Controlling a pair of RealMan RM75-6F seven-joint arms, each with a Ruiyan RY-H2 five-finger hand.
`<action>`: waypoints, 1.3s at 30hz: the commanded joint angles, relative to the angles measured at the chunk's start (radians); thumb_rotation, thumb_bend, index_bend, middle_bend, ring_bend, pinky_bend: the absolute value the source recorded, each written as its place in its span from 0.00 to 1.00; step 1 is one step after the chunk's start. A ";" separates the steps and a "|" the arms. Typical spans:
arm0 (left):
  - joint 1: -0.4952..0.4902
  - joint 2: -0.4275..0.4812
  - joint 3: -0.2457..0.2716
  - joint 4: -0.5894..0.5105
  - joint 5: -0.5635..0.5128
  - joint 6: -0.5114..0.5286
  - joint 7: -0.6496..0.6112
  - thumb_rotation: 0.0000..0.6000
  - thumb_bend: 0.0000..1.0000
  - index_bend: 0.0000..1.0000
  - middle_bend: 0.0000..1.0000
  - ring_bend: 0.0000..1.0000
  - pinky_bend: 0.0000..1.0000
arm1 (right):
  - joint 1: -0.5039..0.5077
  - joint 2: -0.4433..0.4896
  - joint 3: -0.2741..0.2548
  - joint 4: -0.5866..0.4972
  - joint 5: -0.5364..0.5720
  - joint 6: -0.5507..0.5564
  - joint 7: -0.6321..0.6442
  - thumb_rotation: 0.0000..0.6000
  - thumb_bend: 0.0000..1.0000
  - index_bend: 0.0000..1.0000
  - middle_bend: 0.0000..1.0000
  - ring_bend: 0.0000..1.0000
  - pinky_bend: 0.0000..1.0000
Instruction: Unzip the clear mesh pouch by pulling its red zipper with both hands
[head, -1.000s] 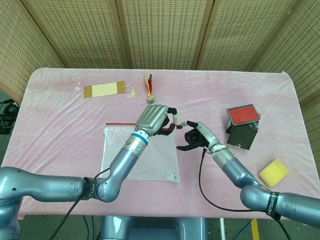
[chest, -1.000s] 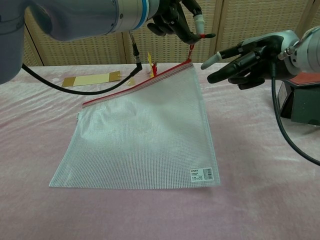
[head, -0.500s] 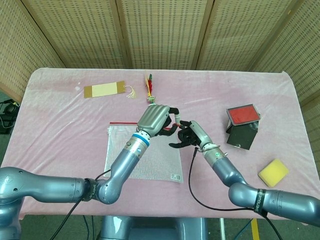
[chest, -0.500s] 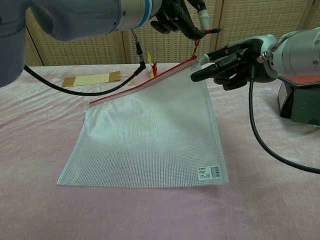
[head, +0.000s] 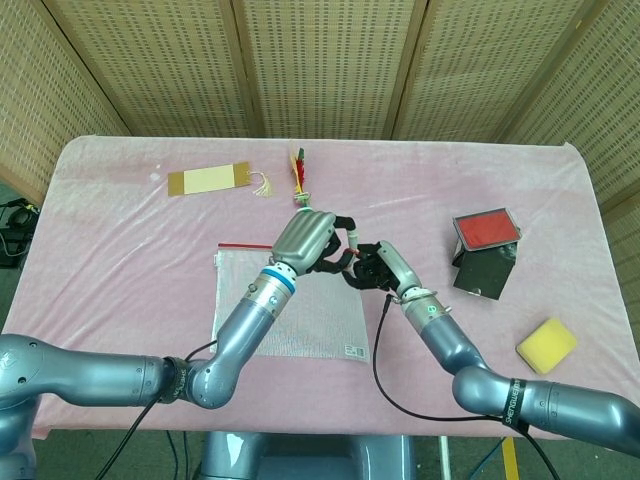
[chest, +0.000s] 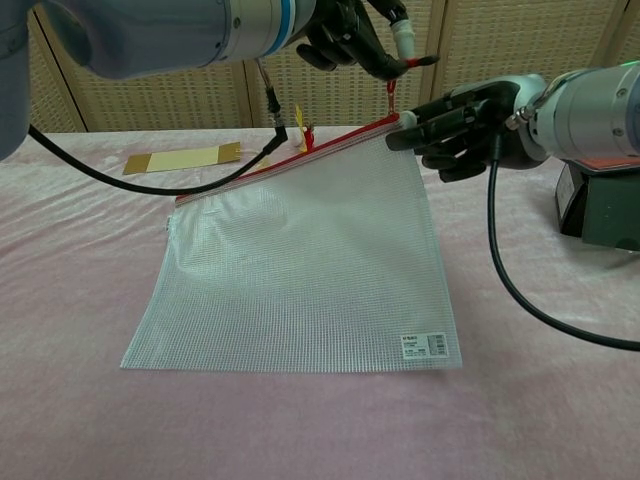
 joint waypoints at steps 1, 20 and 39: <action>0.004 0.001 0.004 0.004 0.002 -0.004 -0.007 1.00 0.58 0.87 1.00 0.94 1.00 | -0.014 -0.002 0.006 -0.001 -0.019 -0.005 0.007 1.00 0.77 0.75 0.95 0.87 1.00; 0.091 0.055 0.051 0.066 -0.002 -0.094 -0.122 1.00 0.58 0.87 1.00 0.94 1.00 | -0.122 0.017 0.093 -0.060 -0.148 0.023 0.128 1.00 0.86 0.76 0.96 0.87 1.00; 0.167 0.145 0.106 0.163 -0.026 -0.166 -0.168 1.00 0.59 0.87 1.00 0.94 1.00 | -0.220 0.116 0.217 -0.075 -0.186 -0.008 0.290 1.00 0.87 0.76 0.96 0.87 1.00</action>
